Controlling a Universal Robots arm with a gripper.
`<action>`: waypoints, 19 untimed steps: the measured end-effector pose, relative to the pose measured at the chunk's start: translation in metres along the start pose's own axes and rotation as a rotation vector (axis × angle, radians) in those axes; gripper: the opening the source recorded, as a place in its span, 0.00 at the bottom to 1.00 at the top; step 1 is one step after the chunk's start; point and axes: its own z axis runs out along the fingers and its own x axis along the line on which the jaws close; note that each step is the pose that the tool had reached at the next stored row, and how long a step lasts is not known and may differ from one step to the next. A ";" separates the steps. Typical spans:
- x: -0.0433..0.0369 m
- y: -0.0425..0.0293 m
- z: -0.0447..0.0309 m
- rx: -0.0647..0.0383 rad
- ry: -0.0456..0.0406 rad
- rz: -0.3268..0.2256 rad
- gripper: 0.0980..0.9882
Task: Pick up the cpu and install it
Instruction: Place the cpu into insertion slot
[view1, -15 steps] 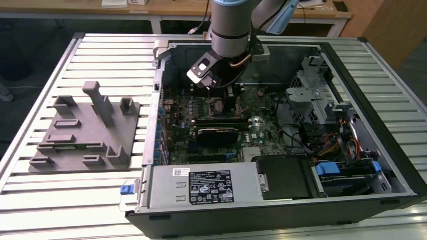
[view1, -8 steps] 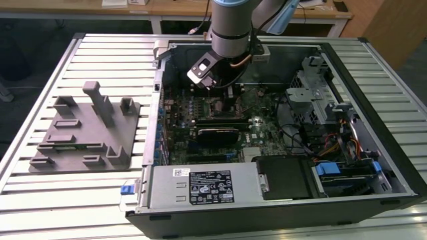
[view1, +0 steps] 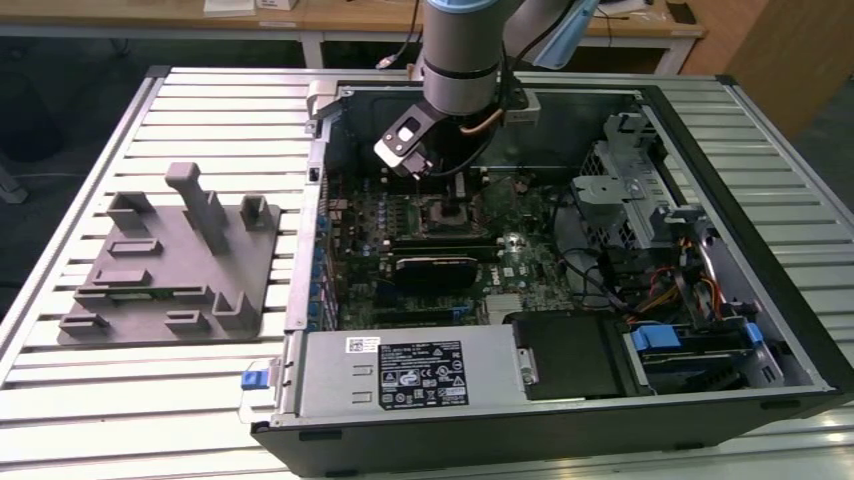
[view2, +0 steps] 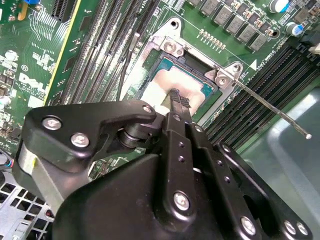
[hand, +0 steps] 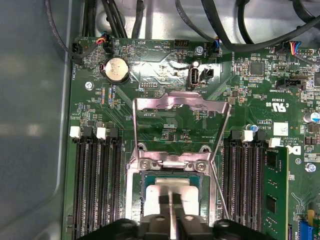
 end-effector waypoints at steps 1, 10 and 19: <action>0.0000 0.0000 0.0000 0.000 0.0002 0.000 0.03; -0.0001 -0.0002 0.0024 0.000 0.0007 0.000 0.01; 0.0000 -0.0002 0.0034 0.000 0.0010 0.000 0.01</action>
